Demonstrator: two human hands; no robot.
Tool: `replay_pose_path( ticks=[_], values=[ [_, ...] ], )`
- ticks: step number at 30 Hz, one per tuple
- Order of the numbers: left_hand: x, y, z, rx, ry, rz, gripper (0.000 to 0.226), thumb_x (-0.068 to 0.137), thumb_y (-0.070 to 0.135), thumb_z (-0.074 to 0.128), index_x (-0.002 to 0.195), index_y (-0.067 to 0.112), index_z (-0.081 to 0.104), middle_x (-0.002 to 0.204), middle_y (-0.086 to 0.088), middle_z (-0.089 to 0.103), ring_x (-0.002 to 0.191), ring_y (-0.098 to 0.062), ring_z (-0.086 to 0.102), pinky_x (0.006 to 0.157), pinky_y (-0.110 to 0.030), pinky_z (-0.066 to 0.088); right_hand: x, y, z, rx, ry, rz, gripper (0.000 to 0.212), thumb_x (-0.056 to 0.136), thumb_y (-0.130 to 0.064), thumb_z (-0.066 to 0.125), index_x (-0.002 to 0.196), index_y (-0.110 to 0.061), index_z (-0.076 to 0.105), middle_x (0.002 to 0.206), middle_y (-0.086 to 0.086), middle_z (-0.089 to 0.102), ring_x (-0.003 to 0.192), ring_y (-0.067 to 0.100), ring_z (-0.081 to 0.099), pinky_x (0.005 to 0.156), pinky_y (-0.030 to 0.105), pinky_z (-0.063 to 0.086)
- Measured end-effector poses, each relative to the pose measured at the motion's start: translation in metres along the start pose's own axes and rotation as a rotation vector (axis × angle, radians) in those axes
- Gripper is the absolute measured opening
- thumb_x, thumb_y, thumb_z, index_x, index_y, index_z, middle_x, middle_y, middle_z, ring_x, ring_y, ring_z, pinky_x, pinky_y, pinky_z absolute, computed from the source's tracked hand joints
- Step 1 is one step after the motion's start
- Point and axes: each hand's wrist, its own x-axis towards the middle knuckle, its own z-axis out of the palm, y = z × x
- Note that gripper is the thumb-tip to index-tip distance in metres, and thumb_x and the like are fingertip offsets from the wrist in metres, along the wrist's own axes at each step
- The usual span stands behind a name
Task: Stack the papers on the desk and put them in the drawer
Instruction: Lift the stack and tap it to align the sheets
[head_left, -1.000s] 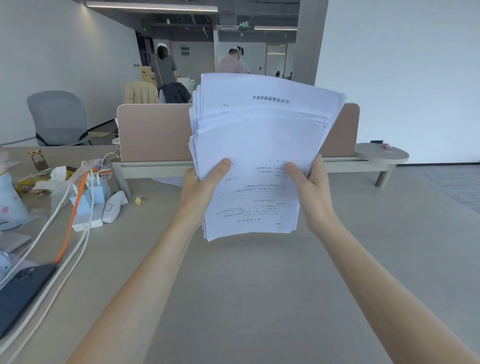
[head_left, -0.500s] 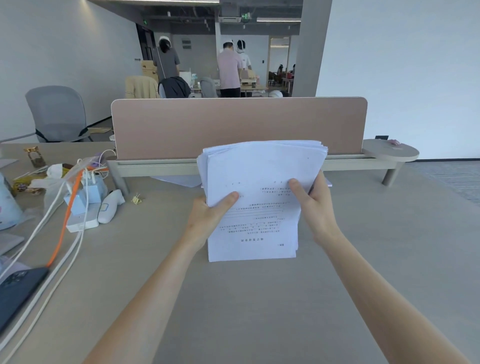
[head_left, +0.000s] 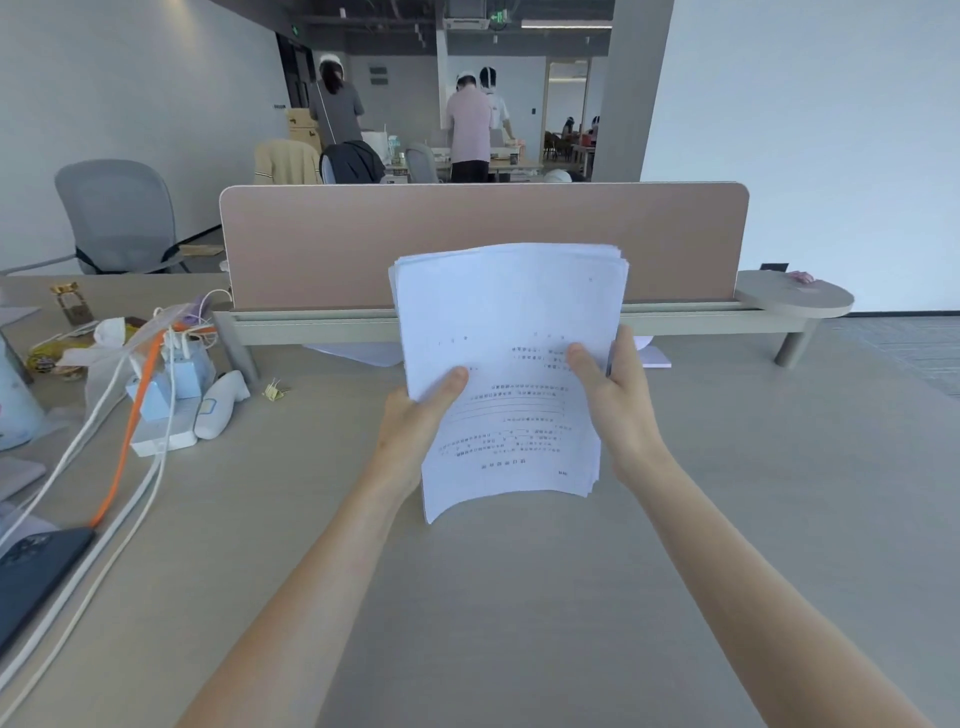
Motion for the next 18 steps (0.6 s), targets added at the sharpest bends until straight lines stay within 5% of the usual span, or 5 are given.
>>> replay_pose_path(
  ticks=[6,10,14,18],
  values=[
    [-0.002,-0.028,-0.002,0.035,0.051,-0.109,0.005,0.081,0.033,0.078,0.083,0.028,0.076,0.079,0.015,0.079,0.074,-0.004,0.075,0.074,-0.032,0.057,-0.013,0.040,-0.001,0.011,-0.027,0.102,0.039,0.100,-0.029,0.058,0.138,-0.032,0.052,0.128,-0.015,0.069,0.118,0.005,0.065,0.103,0.039,0.053],
    [0.001,-0.023,-0.005,0.064,-0.005,-0.031,0.003,0.085,0.027,0.076,0.087,0.025,0.075,0.081,0.011,0.079,0.077,-0.007,0.076,0.074,-0.032,0.060,-0.010,0.038,-0.007,0.042,-0.005,0.074,0.040,0.099,-0.030,0.060,0.138,-0.032,0.051,0.130,-0.016,0.066,0.121,0.003,0.062,0.100,0.033,0.051],
    [-0.001,-0.023,-0.011,0.055,-0.027,0.003,0.004,0.088,0.020,0.073,0.088,0.024,0.074,0.081,0.013,0.079,0.076,-0.005,0.075,0.065,-0.021,0.059,-0.005,0.035,-0.012,0.021,0.038,0.053,0.029,0.097,-0.036,0.060,0.124,-0.029,0.055,0.122,-0.010,0.066,0.115,0.011,0.063,0.099,0.040,0.052],
    [0.000,-0.024,-0.011,0.039,-0.027,-0.021,0.005,0.086,0.026,0.075,0.090,0.024,0.075,0.086,0.009,0.080,0.081,-0.009,0.076,0.073,-0.030,0.059,0.000,0.034,-0.007,0.015,0.017,0.032,0.020,0.101,-0.033,0.056,0.121,-0.032,0.058,0.117,-0.017,0.069,0.112,0.006,0.064,0.097,0.035,0.050]
  ],
)
